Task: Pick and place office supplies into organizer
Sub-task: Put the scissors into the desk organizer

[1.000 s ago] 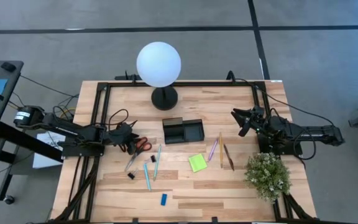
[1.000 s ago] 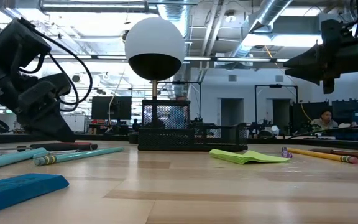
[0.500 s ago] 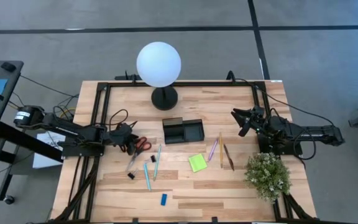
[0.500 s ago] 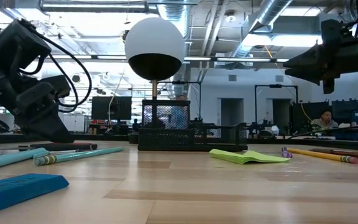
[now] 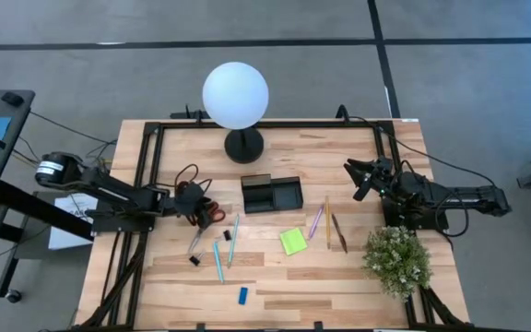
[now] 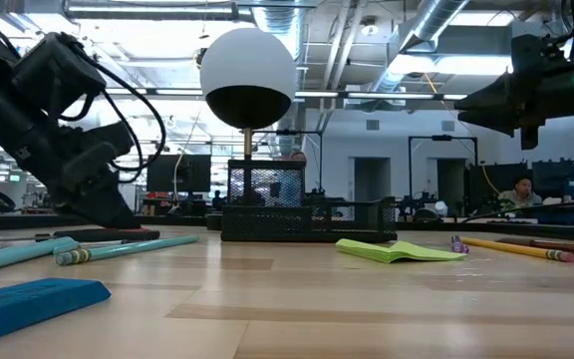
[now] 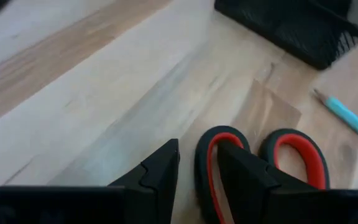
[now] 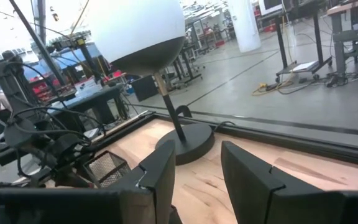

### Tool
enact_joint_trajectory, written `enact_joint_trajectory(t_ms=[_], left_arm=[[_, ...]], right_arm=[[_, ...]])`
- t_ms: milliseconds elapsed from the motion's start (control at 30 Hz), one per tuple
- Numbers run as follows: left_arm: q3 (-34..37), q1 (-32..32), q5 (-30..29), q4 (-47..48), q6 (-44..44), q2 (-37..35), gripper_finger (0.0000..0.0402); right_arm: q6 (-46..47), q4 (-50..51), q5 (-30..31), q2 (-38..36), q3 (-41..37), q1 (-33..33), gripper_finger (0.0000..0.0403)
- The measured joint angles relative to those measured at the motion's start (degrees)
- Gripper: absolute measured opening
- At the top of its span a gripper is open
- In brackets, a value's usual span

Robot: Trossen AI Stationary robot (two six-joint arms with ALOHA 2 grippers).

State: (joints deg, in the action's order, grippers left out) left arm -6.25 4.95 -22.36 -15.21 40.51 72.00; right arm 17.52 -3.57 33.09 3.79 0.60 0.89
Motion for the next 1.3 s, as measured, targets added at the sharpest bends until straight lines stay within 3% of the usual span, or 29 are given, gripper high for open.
enact_joint_trajectory(t_ms=[200, 433, 1033, 1300], left_arm=[[0.09, 0.58, -2.82, -7.78, 0.61, 6.27, 0.0095], [0.21, 0.66, -3.64, -8.30, 0.34, 6.81, 0.0016], [0.79, 0.64, -8.73, -17.27, -1.17, 7.37, 0.0011], [0.49, 0.63, -12.15, -28.36, -8.01, 7.25, 0.0011]], right_arm=[[-0.04, 0.00, 0.01, 0.00, -0.02, 0.00, 0.0123], [-0.07, 0.00, -0.01, 0.00, -0.02, 0.00, 0.0123], [-0.11, 0.00, -0.03, 0.00, -0.02, 0.00, 0.0123], [-0.09, 0.00, -0.03, 0.02, 0.00, 0.00, 0.0123]])
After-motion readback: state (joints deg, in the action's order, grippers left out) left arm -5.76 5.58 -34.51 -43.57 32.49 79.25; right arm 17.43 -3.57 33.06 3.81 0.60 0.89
